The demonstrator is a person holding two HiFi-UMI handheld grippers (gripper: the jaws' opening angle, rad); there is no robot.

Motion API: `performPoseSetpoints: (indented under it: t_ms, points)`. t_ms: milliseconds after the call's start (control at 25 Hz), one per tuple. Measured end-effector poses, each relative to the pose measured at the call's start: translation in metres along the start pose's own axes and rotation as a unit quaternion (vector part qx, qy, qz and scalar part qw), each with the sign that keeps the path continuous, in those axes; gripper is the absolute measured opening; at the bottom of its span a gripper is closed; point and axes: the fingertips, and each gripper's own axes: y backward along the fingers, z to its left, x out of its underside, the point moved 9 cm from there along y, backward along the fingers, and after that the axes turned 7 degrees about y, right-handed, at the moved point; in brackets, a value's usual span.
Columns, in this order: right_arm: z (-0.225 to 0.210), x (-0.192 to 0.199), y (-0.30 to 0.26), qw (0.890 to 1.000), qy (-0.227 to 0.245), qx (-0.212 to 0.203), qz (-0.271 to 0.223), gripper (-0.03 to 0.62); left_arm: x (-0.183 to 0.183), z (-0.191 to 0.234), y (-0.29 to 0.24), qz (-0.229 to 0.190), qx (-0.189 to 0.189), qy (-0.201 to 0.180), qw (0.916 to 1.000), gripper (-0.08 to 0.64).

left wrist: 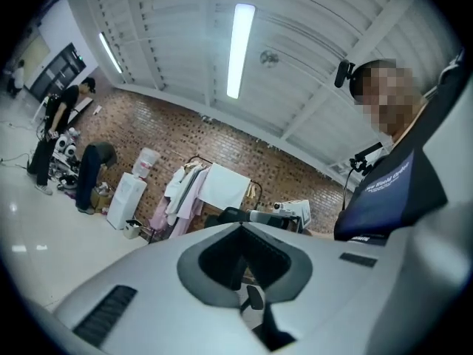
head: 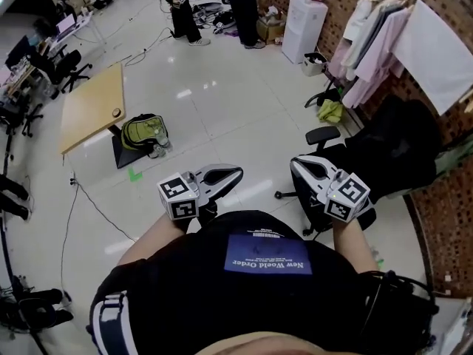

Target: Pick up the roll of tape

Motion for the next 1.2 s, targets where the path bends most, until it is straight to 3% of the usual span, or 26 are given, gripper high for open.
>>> performPoseSetpoints:
  t_ms: [320,600,720,1000,1200]
  points:
    - [-0.086,-0.007,-0.035,0.997,0.020,-0.079,0.000,-0.014,-0.018,0.038,-0.036,-0.049,-0.064,0.006,0.9968,0.006]
    - [-0.115,-0.013,-0.106,0.992,0.029,-0.122,0.006,-0.015,-0.035,0.088,-0.011,-0.063,-0.097,0.009,0.9933,0.008]
    - [-0.122,-0.018,-0.143,0.992,0.025,-0.122,0.008,-0.014,-0.049,0.119,0.005,-0.069,-0.088,0.001,0.9937,0.006]
    - [-0.148,-0.052,-0.233,0.995,0.027,-0.095,0.005,-0.015,-0.123,0.203,0.044,-0.060,-0.062,-0.022,0.9961,0.006]
    - [-0.157,-0.050,-0.300,0.997,-0.016,-0.075,-0.015,-0.014,-0.160,0.257,0.084,-0.047,-0.055,-0.030,0.9970,0.006]
